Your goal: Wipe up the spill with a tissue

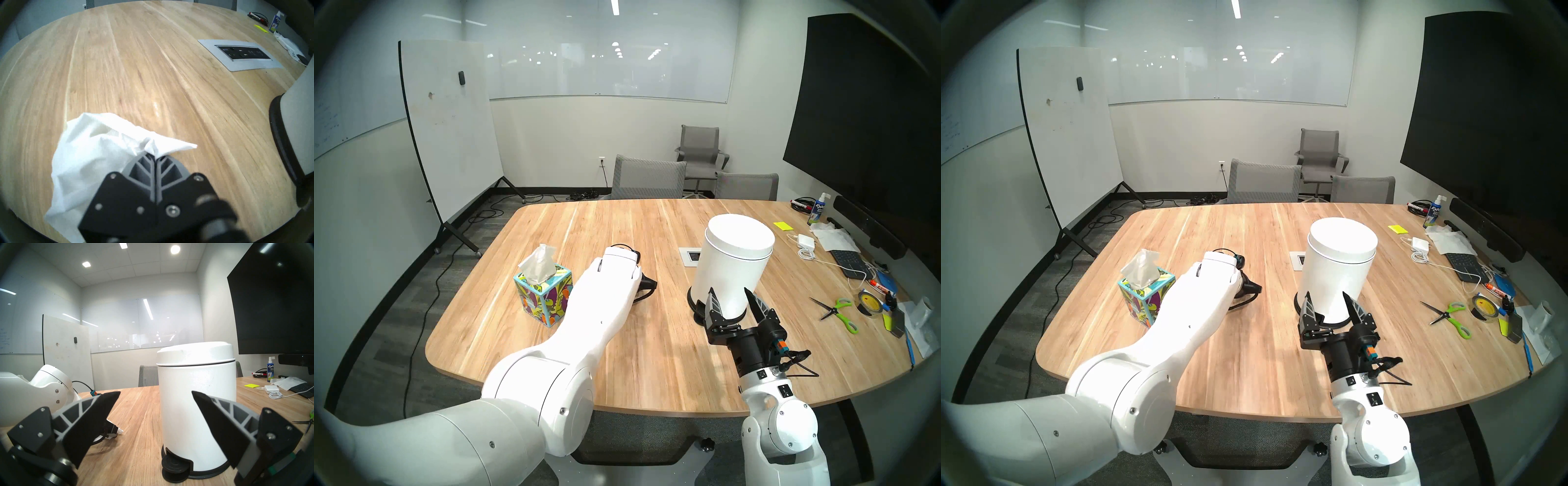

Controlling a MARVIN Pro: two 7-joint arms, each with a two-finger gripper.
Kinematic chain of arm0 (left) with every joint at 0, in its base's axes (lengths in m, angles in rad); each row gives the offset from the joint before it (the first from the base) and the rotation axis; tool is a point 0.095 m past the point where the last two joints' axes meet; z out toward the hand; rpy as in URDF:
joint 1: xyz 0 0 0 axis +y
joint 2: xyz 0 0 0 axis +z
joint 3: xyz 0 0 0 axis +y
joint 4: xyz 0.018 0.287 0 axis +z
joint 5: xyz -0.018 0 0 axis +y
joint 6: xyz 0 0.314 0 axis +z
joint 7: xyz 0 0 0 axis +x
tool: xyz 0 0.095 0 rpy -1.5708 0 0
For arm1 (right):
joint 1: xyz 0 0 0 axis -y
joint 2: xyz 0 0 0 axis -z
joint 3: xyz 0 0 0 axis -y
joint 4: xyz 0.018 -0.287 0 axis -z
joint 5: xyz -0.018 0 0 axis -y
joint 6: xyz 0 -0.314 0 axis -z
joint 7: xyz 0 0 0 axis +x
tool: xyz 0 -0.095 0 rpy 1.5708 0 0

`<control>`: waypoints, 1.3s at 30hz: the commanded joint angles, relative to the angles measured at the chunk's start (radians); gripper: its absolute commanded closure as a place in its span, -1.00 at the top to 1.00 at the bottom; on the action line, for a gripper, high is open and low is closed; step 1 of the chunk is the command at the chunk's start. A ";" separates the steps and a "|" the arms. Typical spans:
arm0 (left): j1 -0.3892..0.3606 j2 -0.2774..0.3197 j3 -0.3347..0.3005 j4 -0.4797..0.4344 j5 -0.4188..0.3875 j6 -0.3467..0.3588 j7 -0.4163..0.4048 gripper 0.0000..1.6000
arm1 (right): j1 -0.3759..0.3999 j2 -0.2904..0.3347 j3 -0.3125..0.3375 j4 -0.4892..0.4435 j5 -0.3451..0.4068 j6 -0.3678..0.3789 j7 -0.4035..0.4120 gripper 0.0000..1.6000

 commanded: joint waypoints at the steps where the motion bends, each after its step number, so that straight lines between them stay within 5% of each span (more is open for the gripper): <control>1: 0.001 -0.039 -0.017 -0.029 -0.011 0.037 0.036 -1.00 | 0.002 0.003 0.001 -0.025 0.000 -0.004 0.002 1.00; 20: -0.245 0.022 -0.130 0.310 -0.077 -0.074 0.065 -1.00 | 0.003 0.002 0.001 -0.023 0.000 -0.005 0.002 1.00; 39: -0.360 0.038 -0.144 0.553 -0.092 -0.217 0.095 -1.00 | 0.002 0.003 0.001 -0.024 0.000 -0.004 0.002 1.00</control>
